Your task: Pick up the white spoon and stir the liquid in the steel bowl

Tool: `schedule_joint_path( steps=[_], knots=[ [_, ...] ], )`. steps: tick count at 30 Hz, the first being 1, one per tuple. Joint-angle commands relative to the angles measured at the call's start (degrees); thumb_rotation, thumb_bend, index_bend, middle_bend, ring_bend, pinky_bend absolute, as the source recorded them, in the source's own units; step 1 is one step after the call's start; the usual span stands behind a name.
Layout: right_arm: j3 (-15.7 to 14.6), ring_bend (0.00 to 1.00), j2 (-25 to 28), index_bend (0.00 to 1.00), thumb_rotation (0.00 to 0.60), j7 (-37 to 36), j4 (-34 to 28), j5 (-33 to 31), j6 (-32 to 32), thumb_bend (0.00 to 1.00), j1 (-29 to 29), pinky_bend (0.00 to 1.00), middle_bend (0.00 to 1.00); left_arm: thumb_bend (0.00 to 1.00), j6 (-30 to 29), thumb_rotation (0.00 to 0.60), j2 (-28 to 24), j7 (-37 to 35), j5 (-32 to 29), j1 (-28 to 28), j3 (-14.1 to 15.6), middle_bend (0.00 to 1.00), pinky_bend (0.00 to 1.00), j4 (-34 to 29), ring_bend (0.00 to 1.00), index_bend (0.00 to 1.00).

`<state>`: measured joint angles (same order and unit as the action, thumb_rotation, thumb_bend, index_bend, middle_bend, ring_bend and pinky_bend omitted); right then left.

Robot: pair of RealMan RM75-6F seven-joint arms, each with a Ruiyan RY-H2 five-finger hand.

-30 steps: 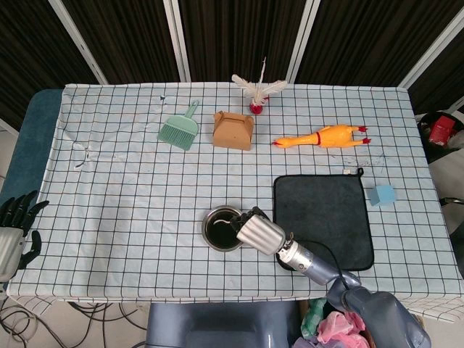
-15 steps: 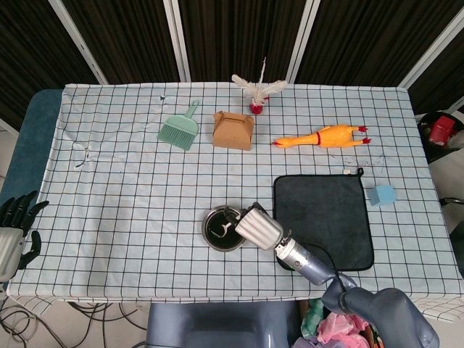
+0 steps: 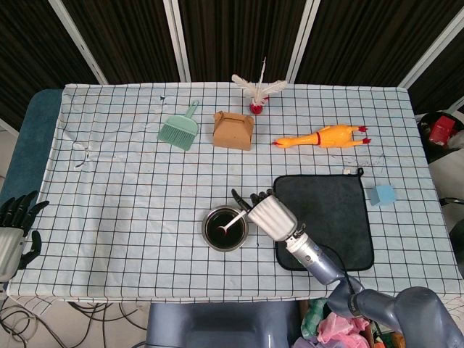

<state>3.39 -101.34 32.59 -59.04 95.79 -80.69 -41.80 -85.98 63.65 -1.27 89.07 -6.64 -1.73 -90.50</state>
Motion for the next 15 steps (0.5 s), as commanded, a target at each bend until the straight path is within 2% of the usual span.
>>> schedule_joint_path(
  steps=[1, 3, 7, 11, 15],
  knots=[
    [3.1, 0.55, 7.0, 0.12, 0.600, -2.1, -12.7, -7.7, 0.8, 0.30, 4.7, 0.61, 0.43, 0.73, 0.0, 0.600, 0.0, -0.1, 0.0, 0.0, 0.0, 0.00, 0.00, 0.0, 0.00, 0.15],
    [4.1, 0.49, 12.3, 0.10, 0.600, -4.0, -21.6, -12.1, 2.0, 0.29, 7.2, 0.54, 0.40, 0.73, 0.0, 0.600, 0.0, -0.1, -0.1, 0.0, 0.0, 0.00, 0.00, -0.1, 0.00, 0.15],
    [5.6, 0.40, 21.9, 0.08, 0.600, -8.9, -33.5, -17.8, 0.1, 0.28, 12.6, 0.44, 0.32, 0.73, -0.1, 0.600, -0.1, -0.1, -0.1, 0.1, 0.0, 0.00, 0.00, -0.3, 0.00, 0.15],
    [4.8, 0.33, 30.0, 0.06, 0.600, -16.6, -38.3, -19.8, -0.9, 0.26, 17.4, 0.37, 0.25, 0.73, -0.2, 0.600, -0.1, 0.0, 0.1, 0.1, 0.0, 0.00, 0.00, -0.4, 0.00, 0.15],
    [2.4, 0.30, 35.5, 0.06, 0.600, -23.9, -38.0, -18.5, -0.8, 0.25, 21.2, 0.34, 0.21, 0.73, -0.1, 0.600, 0.0, 0.2, 0.1, 0.1, 0.0, 0.00, 0.00, -0.5, 0.00, 0.15]
  ],
)
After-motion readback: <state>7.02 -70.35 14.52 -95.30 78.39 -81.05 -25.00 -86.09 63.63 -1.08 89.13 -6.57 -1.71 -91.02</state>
